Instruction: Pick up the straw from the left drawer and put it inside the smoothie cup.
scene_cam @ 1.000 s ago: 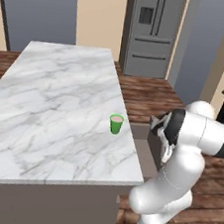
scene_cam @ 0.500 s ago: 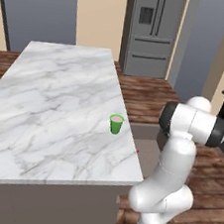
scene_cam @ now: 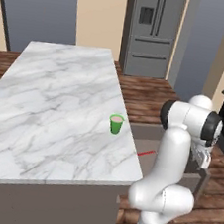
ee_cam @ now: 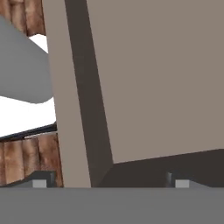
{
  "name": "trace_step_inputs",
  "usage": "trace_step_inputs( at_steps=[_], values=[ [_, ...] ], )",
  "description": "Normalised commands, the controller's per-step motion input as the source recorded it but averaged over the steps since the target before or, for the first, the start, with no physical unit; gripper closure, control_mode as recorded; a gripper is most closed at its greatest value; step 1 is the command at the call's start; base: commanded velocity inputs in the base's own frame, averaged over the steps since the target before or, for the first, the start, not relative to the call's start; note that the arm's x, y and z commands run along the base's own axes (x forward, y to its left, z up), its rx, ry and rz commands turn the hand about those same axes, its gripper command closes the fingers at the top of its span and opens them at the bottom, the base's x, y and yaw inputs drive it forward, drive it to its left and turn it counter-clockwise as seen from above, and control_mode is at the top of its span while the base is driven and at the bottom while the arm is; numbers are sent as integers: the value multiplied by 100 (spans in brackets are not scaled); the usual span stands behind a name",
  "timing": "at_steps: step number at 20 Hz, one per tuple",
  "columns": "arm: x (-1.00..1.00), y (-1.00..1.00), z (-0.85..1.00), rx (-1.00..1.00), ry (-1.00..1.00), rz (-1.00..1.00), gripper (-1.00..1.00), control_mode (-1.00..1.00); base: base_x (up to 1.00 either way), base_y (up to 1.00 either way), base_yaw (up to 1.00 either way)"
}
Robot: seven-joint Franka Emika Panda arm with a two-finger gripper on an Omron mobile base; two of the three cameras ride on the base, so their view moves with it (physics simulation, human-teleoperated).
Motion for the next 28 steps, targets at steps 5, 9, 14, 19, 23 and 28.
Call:
trace_step_inputs(
  at_steps=[5, 9, 14, 19, 23, 28],
  values=[
    [0, -67, 9, 6, -21, 4, -100, -100, 0, 0, 0],
    [4, -24, 27, 7, -29, 6, -100, -100, 0, 0, 0],
    [48, 31, 40, 1, -21, 9, -100, -100, 0, 0, 0],
    [73, 72, 3, 0, -3, 2, -100, -100, 0, 0, 0],
    [77, 92, -12, 0, 0, 0, -100, -100, 0, 0, 0],
    [44, 48, -14, -1, 2, 4, -100, -100, 0, 0, 0]
  ],
)
